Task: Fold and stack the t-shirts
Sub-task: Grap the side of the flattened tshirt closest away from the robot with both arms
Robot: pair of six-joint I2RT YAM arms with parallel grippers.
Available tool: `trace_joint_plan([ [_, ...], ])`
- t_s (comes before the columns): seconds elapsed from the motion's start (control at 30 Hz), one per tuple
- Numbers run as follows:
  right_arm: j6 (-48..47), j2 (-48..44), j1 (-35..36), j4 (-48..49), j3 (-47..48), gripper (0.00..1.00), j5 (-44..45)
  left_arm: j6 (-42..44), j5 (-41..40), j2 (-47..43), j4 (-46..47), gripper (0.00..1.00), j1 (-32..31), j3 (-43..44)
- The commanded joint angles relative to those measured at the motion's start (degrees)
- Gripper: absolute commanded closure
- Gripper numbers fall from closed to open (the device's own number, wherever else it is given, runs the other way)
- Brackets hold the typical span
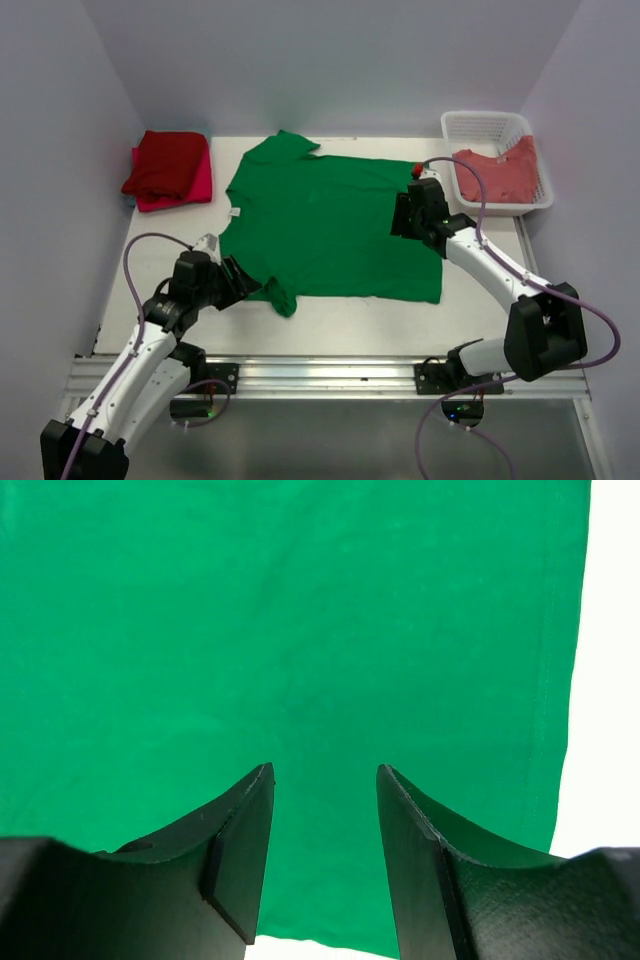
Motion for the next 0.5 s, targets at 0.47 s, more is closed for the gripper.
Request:
trace_joint_plan([
  [0.47,0.4,-0.8,0.3,0.2,-2.7,0.52,1.3,-2.8,1.2,4.4,17.7,0.52,-0.2,-9.9],
])
